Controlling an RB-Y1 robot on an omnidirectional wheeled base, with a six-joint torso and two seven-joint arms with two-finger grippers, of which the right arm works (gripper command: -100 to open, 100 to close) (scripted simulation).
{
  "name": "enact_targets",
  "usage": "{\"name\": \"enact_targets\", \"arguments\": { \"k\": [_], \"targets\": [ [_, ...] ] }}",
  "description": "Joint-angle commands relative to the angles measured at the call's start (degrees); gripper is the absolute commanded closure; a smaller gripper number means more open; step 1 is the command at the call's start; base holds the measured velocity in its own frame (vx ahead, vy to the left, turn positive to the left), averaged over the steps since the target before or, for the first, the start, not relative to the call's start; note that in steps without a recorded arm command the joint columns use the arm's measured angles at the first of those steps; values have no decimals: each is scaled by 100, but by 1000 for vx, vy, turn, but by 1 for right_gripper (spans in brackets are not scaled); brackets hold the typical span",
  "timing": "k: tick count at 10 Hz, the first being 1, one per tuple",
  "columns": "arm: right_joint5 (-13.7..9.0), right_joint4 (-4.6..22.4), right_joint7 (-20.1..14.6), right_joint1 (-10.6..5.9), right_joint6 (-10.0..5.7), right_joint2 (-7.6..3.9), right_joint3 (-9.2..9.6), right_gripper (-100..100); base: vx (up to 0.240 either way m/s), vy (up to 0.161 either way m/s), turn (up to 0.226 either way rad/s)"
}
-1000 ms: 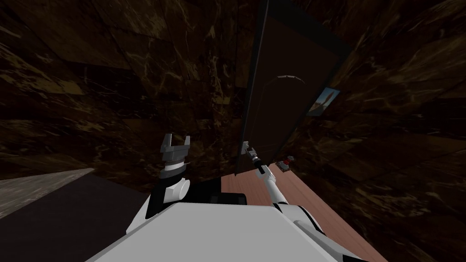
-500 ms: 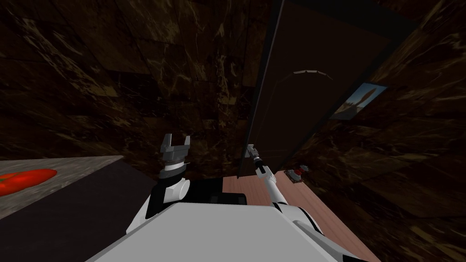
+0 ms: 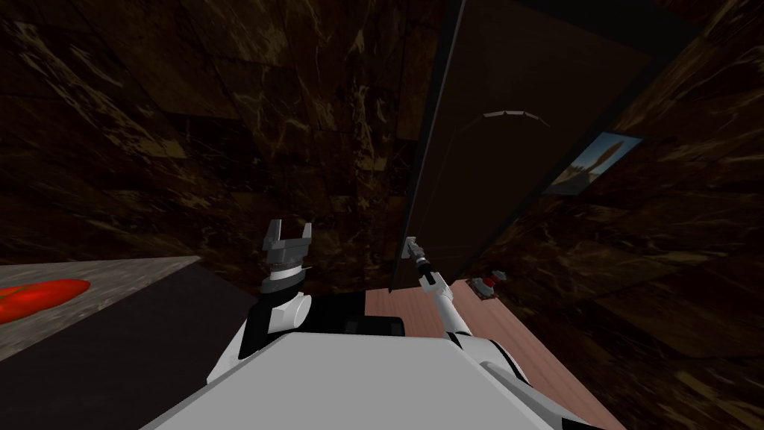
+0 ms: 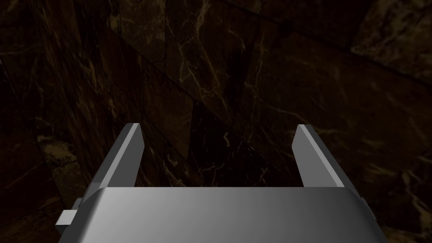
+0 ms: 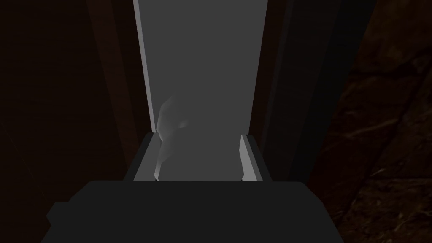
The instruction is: Pull the door open
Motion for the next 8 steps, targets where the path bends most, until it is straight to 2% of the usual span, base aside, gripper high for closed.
{"name": "enact_targets", "arguments": {
  "k": [1,2,8],
  "targets": [
    [2,1,2,5,-5,8,7,100,0,0,0],
    [2,1,2,5,-5,8,7,100,0,0,0],
    [-346,38,-797,-25,2,-36,80,100,-24,-16,42]
  ]
}}
